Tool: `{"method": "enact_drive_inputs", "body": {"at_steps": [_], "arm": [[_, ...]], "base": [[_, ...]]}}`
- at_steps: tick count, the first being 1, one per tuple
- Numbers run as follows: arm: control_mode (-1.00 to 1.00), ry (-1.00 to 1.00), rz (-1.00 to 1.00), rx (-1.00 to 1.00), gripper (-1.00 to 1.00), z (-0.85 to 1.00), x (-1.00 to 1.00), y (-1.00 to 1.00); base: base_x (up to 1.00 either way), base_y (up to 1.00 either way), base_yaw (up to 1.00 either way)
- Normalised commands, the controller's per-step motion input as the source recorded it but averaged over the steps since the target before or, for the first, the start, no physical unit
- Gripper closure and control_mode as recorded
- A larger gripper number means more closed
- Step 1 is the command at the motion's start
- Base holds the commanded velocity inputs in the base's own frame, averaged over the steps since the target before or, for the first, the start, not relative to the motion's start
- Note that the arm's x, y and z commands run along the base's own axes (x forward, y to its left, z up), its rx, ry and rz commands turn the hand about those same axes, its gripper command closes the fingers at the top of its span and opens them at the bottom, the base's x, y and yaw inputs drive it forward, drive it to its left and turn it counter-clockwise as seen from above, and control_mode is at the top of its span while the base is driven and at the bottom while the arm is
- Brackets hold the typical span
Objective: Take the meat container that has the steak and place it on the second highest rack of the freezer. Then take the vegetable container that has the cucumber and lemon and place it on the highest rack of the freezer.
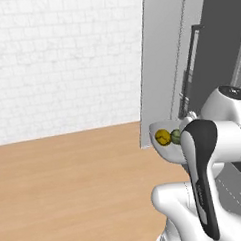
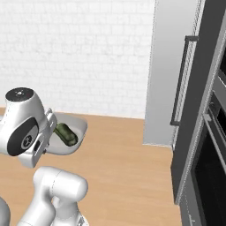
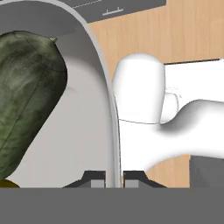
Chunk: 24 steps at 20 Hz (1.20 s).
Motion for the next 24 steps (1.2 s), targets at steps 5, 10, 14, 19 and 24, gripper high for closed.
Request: {"method": "enact_drive_inputs", "body": {"at_steps": [5, 10, 14, 19, 24], "arm": [[1.0, 0.0, 0.0, 0.0, 1.0, 0.0, 0.0, 0.0], [1.0, 0.0, 0.0, 0.0, 1.0, 0.0, 0.0, 0.0], [1.0, 0.0, 0.0, 0.0, 1.0, 0.0, 0.0, 0.0], [1.0, 0.0, 0.0, 0.0, 1.0, 0.0, 0.0, 0.0], [1.0, 0.0, 0.0, 0.0, 1.0, 0.0, 0.0, 0.0]], "base": [[1.0, 0.07, 0.0], [1.0, 0.09, -0.01], [0.92, 0.0, -0.07], [0.87, 0.07, -0.42], [0.72, 0.22, -0.66]]}}
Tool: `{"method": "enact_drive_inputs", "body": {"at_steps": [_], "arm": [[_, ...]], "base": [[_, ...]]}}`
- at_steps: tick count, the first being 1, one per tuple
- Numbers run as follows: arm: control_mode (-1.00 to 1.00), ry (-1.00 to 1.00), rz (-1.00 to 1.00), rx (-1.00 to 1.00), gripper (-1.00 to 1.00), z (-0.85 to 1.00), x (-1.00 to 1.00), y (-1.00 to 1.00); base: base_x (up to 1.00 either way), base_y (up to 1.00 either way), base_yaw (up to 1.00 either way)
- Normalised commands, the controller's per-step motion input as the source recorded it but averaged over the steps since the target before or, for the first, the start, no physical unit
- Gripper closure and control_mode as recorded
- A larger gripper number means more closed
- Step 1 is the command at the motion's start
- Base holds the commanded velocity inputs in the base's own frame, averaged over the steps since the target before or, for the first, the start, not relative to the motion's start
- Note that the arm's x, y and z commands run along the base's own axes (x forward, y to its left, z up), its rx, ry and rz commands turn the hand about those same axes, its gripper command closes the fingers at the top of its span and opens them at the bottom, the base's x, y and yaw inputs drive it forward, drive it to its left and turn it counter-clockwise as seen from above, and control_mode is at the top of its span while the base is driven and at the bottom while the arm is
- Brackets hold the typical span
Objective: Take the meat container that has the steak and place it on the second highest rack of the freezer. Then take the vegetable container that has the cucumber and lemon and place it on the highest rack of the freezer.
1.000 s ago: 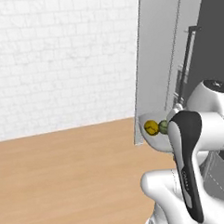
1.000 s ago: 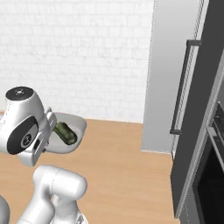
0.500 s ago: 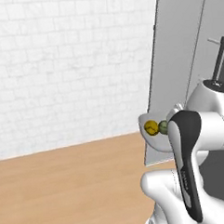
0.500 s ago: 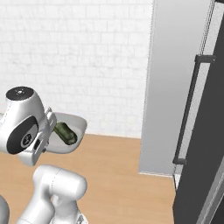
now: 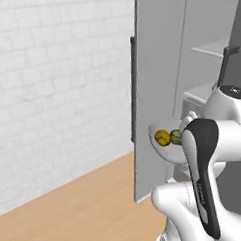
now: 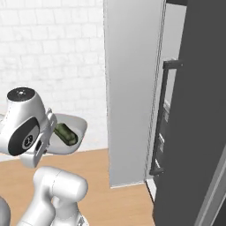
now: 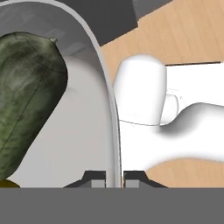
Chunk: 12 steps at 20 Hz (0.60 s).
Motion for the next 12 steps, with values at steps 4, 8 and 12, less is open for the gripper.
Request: {"method": "enact_drive_inputs", "body": {"at_steps": [4, 8, 12], "arm": [[1.0, 0.0, 0.0, 0.0, 1.0, 0.0, 0.0, 0.0], [1.0, 0.0, 0.0, 0.0, 1.0, 0.0, 0.0, 0.0], [1.0, 0.0, 0.0, 0.0, 1.0, 0.0, 0.0, 0.0]], "base": [[0.6, 0.25, -0.72], [0.61, 0.27, -0.72], [0.66, 0.31, -0.7]]}}
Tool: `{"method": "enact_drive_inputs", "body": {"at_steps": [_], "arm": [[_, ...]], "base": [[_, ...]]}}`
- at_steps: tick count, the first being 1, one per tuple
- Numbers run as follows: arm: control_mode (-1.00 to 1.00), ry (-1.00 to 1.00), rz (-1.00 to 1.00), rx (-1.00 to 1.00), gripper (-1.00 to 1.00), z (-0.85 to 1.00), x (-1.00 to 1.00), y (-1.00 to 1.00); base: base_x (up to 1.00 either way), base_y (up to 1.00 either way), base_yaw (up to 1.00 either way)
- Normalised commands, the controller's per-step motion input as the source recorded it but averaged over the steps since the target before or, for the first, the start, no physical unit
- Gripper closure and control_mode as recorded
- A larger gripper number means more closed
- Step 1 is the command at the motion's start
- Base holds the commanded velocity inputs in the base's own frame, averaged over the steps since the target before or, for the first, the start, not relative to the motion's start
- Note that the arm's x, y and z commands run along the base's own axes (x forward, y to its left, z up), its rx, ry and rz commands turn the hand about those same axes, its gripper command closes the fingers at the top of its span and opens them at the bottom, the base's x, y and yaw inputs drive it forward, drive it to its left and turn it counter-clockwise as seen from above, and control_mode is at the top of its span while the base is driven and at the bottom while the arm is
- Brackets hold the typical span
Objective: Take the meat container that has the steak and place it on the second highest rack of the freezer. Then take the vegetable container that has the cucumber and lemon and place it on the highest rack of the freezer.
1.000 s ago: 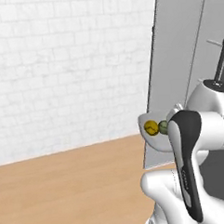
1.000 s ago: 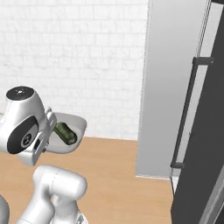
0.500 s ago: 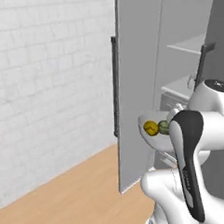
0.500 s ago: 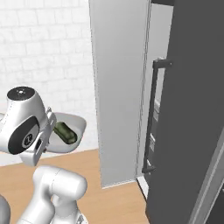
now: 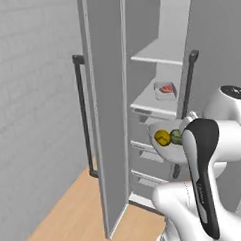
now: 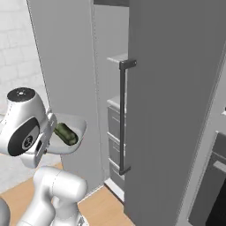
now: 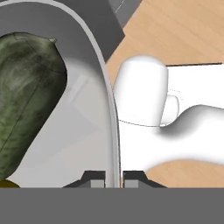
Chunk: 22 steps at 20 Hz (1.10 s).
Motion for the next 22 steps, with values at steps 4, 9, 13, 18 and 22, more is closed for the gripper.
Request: {"method": "enact_drive_inputs", "body": {"at_steps": [4, 9, 13, 18, 22], "arm": [[1.0, 0.0, 0.0, 0.0, 1.0, 0.0, 0.0, 0.0], [1.0, 0.0, 0.0, 0.0, 1.0, 0.0, 0.0, 0.0], [1.0, 0.0, 0.0, 0.0, 1.0, 0.0, 0.0, 0.0], [1.0, 0.0, 0.0, 0.0, 1.0, 0.0, 0.0, 0.0], [1.0, 0.0, 0.0, 0.0, 1.0, 0.0, 0.0, 0.0]], "base": [[0.7, 0.37, -0.69], [0.74, 0.41, -0.67], [0.79, 0.44, -0.62], [0.38, 0.26, -0.31], [0.0, 0.43, -0.05]]}}
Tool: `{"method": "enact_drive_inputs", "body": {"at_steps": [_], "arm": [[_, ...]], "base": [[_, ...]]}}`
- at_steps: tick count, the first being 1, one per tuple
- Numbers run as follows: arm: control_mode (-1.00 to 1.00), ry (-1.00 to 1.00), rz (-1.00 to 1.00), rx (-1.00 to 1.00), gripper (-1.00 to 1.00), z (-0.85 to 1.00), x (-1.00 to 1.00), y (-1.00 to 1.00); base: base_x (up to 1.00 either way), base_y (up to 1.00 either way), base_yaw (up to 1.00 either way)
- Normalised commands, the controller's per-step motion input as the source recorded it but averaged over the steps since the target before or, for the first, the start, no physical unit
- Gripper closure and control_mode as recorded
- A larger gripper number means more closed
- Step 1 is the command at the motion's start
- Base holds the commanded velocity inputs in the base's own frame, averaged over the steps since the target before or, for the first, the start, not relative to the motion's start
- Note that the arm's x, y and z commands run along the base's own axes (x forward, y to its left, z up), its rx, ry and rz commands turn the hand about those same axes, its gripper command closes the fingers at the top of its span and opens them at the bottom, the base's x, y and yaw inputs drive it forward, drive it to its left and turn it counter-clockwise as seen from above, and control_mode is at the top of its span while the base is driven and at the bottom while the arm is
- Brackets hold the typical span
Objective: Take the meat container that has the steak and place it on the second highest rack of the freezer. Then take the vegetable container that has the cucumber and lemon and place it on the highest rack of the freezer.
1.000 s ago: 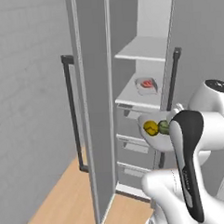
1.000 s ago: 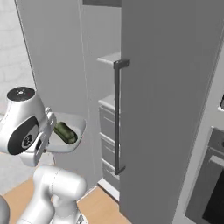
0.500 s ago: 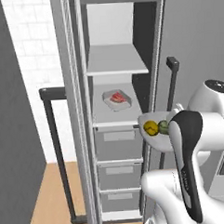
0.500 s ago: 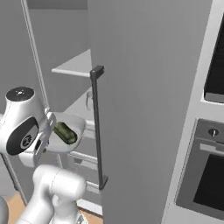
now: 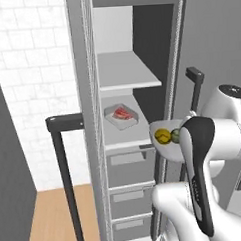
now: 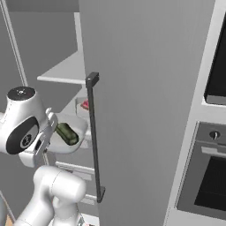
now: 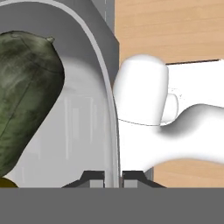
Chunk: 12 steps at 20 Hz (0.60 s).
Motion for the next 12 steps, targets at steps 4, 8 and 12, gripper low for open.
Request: {"method": "enact_drive_inputs", "body": {"at_steps": [4, 8, 12], "arm": [[1.0, 0.0, 0.0, 0.0, 1.0, 0.0, 0.0, 0.0], [1.0, 0.0, 0.0, 0.0, 1.0, 0.0, 0.0, 0.0], [1.0, 0.0, 0.0, 0.0, 1.0, 0.0, 0.0, 0.0]], "base": [[0.0, 0.68, 0.0], [0.12, 0.5, 0.0], [0.47, 0.27, -0.03]]}}
